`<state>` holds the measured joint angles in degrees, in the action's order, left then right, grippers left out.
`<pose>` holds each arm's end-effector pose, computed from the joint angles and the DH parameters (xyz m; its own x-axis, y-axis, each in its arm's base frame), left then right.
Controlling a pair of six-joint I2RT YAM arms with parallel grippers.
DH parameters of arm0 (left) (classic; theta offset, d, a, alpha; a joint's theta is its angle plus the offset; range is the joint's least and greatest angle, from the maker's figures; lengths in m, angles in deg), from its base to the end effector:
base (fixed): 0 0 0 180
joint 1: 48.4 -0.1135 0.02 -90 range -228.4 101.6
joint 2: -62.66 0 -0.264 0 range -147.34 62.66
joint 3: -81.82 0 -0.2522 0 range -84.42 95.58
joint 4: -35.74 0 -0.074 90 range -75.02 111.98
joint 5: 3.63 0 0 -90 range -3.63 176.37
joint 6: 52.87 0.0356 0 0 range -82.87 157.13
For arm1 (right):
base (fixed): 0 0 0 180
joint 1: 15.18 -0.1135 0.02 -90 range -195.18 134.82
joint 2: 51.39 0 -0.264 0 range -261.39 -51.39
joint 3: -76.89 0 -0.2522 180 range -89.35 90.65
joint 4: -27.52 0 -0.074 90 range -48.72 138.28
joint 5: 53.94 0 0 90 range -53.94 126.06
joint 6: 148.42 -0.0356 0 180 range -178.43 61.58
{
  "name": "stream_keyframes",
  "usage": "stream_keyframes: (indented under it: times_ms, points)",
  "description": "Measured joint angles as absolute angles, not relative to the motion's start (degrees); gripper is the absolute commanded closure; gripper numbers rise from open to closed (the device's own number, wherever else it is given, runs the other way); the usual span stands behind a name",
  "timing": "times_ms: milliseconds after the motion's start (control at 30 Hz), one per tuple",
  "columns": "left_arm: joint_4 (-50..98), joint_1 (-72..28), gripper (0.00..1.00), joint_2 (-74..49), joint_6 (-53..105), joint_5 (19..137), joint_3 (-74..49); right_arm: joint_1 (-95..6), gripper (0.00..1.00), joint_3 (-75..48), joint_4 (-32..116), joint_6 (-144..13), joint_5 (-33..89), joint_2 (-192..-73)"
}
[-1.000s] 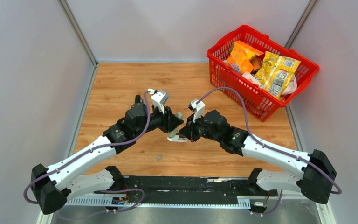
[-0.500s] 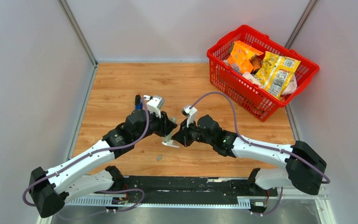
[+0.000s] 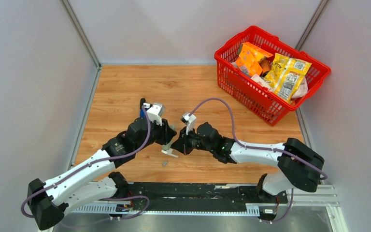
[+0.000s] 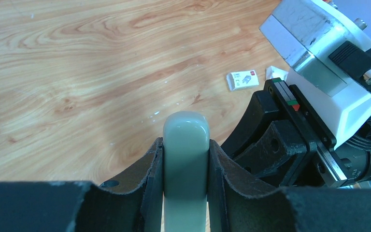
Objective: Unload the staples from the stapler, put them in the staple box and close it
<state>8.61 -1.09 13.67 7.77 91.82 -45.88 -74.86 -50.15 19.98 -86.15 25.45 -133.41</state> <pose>0.1372 -0.1437 0.2831 -0.5685 -0.1035 -0.8161 0.4521 0.7895 -0.4151 0.1484 0.2668 0.2125 -0.5989 -0.1182 -0.7920 -0.7414 0.4557 0.4927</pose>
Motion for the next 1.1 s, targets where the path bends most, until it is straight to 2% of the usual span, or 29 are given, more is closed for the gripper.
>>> stream_keyframes:
  times_ms: [600, 1100]
  points:
    - [7.52, -0.76, 1.0, 18.89, 6.11, 98.22, -47.97, -77.01, 1.0, -50.15, 15.04, -88.66, 24.58, -138.43]
    - [6.56, -0.72, 1.0, 14.19, 6.54, 98.94, -47.6, -77.01, 1.0, -50.15, 11.98, -90.3, 20.9, -140.31]
